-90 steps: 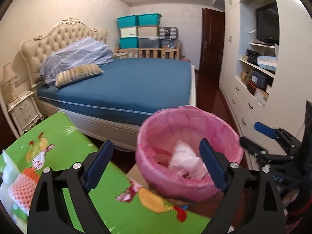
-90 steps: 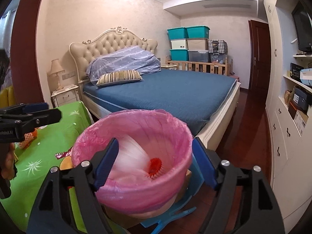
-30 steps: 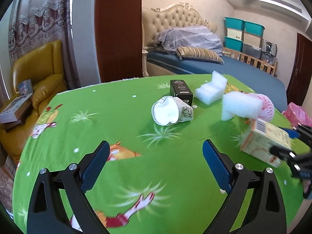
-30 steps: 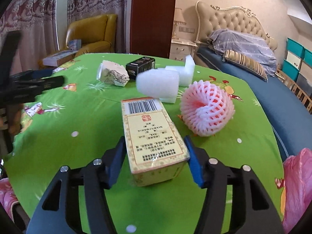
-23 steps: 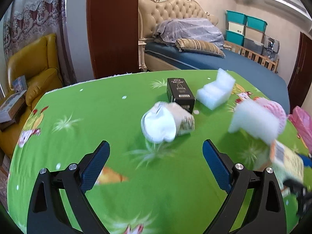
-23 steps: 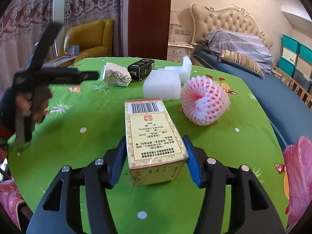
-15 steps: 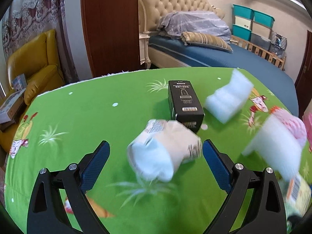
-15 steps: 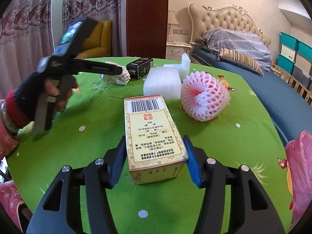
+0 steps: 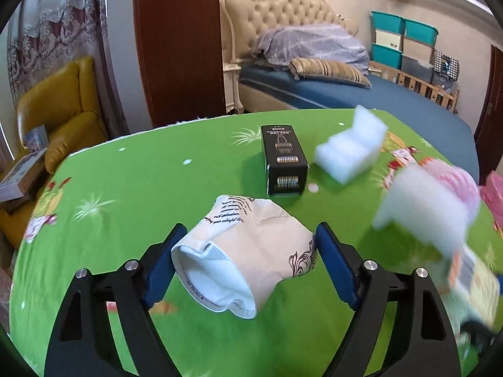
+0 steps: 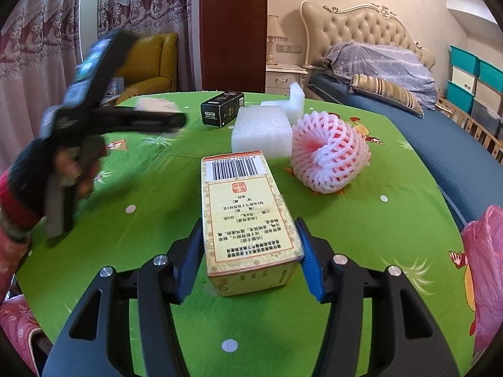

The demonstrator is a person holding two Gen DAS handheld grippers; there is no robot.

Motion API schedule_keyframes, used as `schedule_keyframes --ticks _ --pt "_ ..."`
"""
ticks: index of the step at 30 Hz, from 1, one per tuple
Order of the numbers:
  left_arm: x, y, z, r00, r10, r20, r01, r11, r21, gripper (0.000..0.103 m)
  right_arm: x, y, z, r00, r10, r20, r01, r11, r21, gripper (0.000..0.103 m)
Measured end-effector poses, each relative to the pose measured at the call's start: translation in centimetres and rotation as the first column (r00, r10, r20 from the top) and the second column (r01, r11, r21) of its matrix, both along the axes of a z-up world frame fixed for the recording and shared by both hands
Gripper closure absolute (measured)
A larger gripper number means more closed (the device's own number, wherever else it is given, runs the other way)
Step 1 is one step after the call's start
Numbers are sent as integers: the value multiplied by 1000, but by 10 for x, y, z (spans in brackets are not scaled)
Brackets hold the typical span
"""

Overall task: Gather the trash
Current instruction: 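Carry the paper cup and medicine box over the pink wastebasket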

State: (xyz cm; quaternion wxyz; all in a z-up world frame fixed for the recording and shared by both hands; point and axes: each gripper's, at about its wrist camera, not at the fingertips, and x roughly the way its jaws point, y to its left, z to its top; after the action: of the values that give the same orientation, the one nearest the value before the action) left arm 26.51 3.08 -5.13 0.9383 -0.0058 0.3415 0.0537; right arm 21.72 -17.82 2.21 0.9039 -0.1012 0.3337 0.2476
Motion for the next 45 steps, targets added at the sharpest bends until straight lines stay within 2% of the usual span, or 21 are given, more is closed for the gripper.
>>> schedule_keyframes --ticks 4,9,14,18,27,33,45 --pt "-44 1 4 1000 -10 29 10 1000 17 25 -4 6 1 999 -39 15 39 999 -13 49" --pt "-93 11 7 998 -12 65 11 1000 10 25 -9 13 2 997 -74 4 74 997 26 49" --pt "-128 15 7 996 -9 93 6 1000 26 25 -15 27 6 998 -62 -12 63 996 62 49" --pt "-149 21 13 992 6 127 -10 999 33 25 -25 42 15 999 -33 11 33 997 67 49" --pt "-168 35 13 992 21 126 -20 1000 -2 25 -43 51 45 997 -21 76 13 994 106 49" --pt "-178 33 14 990 13 141 -13 1000 -4 24 -55 53 62 990 -28 137 15 996 93 50" --pt "-190 -2 22 981 -80 176 73 996 44 24 -57 12 79 976 -128 176 108 987 116 49"
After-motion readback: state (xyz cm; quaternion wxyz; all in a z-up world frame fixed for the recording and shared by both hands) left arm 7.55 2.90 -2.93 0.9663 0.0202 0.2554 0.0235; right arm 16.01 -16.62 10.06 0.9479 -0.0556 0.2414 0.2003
